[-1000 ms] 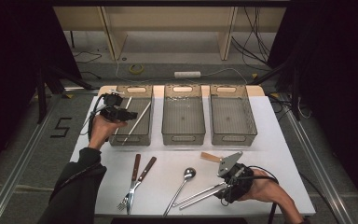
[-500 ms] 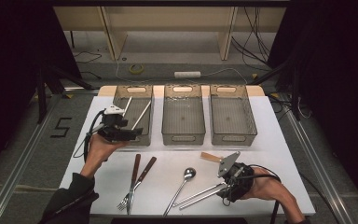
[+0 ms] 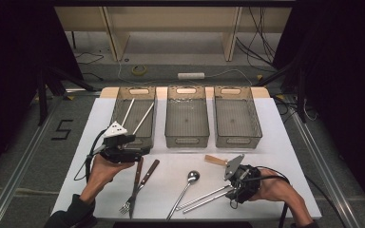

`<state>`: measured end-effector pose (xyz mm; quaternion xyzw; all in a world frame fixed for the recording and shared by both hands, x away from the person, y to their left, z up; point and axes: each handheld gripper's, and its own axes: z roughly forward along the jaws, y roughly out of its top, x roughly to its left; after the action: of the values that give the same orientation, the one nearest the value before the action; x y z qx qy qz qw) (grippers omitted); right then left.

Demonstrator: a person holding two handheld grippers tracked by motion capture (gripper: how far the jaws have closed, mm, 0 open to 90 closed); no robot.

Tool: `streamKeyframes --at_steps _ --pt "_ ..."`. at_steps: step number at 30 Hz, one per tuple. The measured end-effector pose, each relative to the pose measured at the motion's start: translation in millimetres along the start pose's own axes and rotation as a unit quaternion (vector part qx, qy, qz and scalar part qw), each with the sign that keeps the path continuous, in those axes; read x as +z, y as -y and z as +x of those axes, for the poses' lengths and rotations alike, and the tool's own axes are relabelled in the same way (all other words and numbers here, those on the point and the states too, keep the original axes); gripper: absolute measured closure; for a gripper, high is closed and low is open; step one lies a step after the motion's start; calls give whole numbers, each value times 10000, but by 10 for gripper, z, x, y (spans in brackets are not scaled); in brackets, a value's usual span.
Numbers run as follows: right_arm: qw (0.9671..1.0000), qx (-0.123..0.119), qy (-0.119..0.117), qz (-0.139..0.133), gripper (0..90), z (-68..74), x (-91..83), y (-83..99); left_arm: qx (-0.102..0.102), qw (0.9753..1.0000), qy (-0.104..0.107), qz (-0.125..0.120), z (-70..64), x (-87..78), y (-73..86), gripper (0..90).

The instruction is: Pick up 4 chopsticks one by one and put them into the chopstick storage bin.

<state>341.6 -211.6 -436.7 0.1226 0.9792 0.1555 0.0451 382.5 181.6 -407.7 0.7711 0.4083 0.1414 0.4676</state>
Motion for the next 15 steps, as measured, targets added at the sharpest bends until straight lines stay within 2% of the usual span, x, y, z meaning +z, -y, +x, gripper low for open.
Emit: streamKeyframes --at_steps 3,7,9,15 --pt "9999 -80 -56 69 442 7 9 -1 8 10000 43 -34 -38 -33 45 205" --pt "9997 -137 -16 219 473 14 68 -21 180 9998 -56 12 -87 -44 121 205" --pt "9995 -190 -13 234 496 13 82 -19 149 9999 -27 -40 -104 -63 154 206" --pt "9988 -271 -17 414 557 6 94 -4 235 9997 -4 -99 -165 -100 207 206"
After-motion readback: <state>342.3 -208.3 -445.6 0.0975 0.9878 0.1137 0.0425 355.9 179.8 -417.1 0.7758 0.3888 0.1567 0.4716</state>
